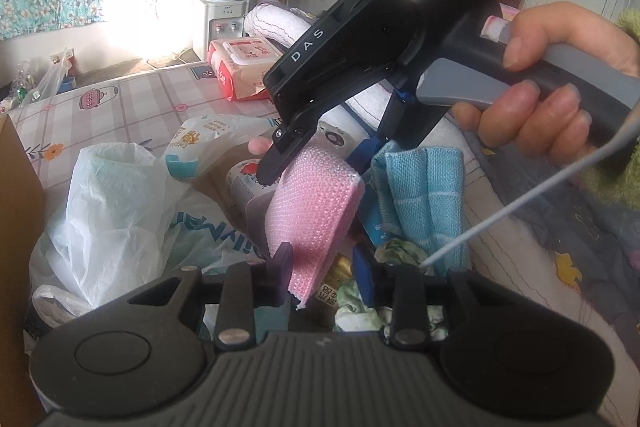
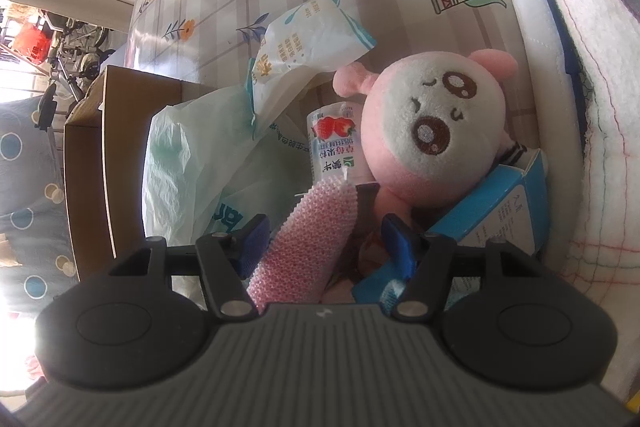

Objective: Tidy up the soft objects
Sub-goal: 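Reach the right gripper down and grasp the pink scrubbing sponge, then carry the pink sponge with the right gripper and release it into the box, then move the right gripper back over the bed to the cotton-swab bag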

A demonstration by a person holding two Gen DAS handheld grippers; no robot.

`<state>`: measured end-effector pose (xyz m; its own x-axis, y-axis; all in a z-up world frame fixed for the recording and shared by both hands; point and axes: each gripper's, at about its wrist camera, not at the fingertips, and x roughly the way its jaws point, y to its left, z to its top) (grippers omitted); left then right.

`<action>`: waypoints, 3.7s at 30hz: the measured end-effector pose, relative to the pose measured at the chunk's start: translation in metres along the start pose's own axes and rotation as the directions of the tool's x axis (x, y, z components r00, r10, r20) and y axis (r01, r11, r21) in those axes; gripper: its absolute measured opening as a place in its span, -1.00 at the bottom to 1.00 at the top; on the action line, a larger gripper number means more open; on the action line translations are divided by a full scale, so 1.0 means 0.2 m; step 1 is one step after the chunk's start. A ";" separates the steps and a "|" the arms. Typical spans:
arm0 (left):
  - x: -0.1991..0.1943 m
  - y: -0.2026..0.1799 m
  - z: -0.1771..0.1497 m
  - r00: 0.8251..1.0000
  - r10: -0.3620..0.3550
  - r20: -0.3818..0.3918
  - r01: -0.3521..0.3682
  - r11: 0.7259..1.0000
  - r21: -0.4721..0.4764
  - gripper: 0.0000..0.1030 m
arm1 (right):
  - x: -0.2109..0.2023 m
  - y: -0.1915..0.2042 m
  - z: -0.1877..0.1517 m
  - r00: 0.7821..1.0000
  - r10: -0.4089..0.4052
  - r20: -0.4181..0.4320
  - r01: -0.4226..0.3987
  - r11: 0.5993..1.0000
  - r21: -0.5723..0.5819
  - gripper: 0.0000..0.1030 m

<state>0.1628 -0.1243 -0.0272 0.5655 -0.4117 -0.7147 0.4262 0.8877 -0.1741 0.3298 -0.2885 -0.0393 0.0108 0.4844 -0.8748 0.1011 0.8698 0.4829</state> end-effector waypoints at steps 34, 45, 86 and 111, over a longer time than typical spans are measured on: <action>-0.74 0.44 -0.09 0.982 0.035 0.186 0.019 0.960 -0.279 0.87 | -0.27 0.62 -0.50 0.802 0.503 0.322 -0.383 0.847 -0.368 -0.42; -0.85 1.13 -0.09 0.936 0.348 0.049 -0.289 0.841 -0.458 0.84 | 0.35 1.40 -0.15 0.869 0.444 0.220 -0.366 0.874 -0.319 -0.42; -0.05 1.56 0.03 0.889 0.261 -0.377 -0.402 0.838 -0.368 -0.37 | 0.22 0.78 -0.59 0.790 0.350 0.504 -0.209 0.926 -0.315 -0.05; -0.81 1.07 0.31 0.909 0.398 0.125 -0.383 0.915 -0.125 0.69 | -0.17 0.38 -0.58 0.765 0.294 0.573 -0.250 0.955 -0.156 0.01</action>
<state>0.2055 0.1194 0.0942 0.7719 -0.0468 -0.6341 0.0853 0.9959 0.0303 0.2214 -0.2286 0.0316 0.6085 0.5724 -0.5496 -0.0615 0.7246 0.6865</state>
